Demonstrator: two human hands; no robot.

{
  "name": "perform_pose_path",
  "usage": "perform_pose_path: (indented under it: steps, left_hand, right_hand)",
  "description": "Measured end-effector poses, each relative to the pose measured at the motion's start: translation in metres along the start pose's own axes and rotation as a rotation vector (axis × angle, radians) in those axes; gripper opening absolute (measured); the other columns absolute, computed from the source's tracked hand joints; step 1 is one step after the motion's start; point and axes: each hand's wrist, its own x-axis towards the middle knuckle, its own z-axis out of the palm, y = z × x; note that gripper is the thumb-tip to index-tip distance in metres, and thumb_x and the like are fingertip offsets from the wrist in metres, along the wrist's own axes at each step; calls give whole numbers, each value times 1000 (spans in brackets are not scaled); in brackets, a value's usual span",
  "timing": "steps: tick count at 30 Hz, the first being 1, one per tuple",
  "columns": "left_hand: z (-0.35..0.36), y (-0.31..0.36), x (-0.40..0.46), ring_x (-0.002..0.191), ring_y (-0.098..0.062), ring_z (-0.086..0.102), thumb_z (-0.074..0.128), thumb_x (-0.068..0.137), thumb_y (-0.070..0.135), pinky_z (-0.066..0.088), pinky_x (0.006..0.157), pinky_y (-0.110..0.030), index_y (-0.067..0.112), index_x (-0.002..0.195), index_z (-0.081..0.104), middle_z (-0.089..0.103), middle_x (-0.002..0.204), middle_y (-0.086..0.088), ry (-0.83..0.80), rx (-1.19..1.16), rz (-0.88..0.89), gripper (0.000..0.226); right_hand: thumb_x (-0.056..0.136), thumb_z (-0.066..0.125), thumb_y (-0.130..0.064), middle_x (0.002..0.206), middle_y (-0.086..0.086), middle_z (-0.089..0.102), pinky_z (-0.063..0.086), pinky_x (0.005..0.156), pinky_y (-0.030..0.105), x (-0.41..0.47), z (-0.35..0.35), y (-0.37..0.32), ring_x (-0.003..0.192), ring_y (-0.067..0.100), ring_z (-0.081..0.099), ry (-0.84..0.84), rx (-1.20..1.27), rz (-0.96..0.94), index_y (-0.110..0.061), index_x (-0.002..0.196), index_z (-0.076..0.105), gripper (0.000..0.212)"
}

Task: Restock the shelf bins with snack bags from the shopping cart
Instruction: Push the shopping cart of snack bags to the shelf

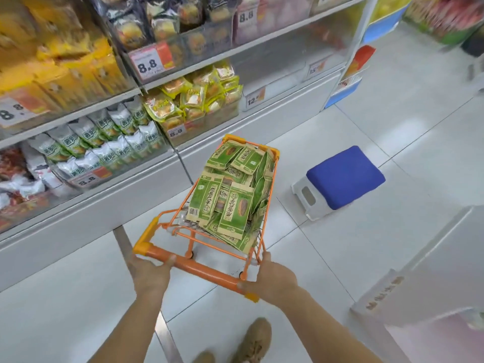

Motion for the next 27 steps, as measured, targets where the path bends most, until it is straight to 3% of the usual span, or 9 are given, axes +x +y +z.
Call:
perform_pose_path:
  steps: [2,4,7,9,12,14,18,23,27]
  left_hand:
    - [25,34,1,95,-38,61,58,92,32,48,91,-47,0,131,42,57,119,-22,-50,-189,-139,52]
    - [51,66,-2,82,-33,60,47,97,34,51,89,-46,2,122,47,60,102,-16,-151,-407,-287,40]
    - [87,107,-19,89,-33,54,54,95,21,48,84,-42,7,113,45,54,89,-11,-318,-603,-361,24]
    - [105,128,-31,92,-32,56,54,95,12,48,83,-44,6,115,44,57,94,-15,-379,-647,-387,23]
    - [127,156,-28,93,-31,57,52,96,12,49,80,-45,7,118,42,58,104,-18,-334,-642,-436,24]
    - [136,175,-24,93,-30,57,52,96,11,49,78,-44,7,117,42,58,102,-16,-272,-612,-466,24]
    - [145,212,-14,94,-30,58,54,93,5,49,78,-44,7,116,44,58,99,-14,-211,-546,-437,25]
    - [162,253,-8,94,-31,57,53,94,10,49,77,-44,8,121,42,56,104,-18,-84,-441,-394,29]
    - [178,272,-3,93,-38,60,53,93,18,51,84,-54,17,122,42,62,102,-18,2,-309,-373,31]
  right_hand:
    - [78,57,-70,94,-3,61,50,76,31,19,-34,7,97,19,63,-40,-20,-37,-11,146,17,99]
    - [80,59,-65,104,0,59,47,79,30,34,-69,14,106,22,60,-104,3,-74,-10,145,18,95]
    - [80,61,-63,116,1,56,43,79,28,58,-112,26,107,22,57,-208,-10,-118,-11,143,24,89]
    - [76,58,-69,130,2,53,46,87,32,73,-138,32,111,23,55,-281,-124,-162,-11,146,25,96]
    - [78,57,-68,137,8,50,43,102,39,90,-183,42,123,30,49,-395,-183,-181,-17,150,17,97]
    - [86,56,-58,142,5,47,38,104,35,101,-214,54,128,28,46,-418,-155,-197,-21,148,26,78]
    - [90,51,-57,135,2,53,40,99,30,132,-277,94,122,20,50,-319,-33,-186,-23,140,44,60]
    - [93,50,-52,118,-3,57,42,88,28,181,-375,152,115,17,53,-223,-117,-170,-24,128,53,45]
    - [93,52,-45,112,-8,58,50,80,27,218,-441,178,96,14,60,-182,-133,-170,-26,121,57,34]
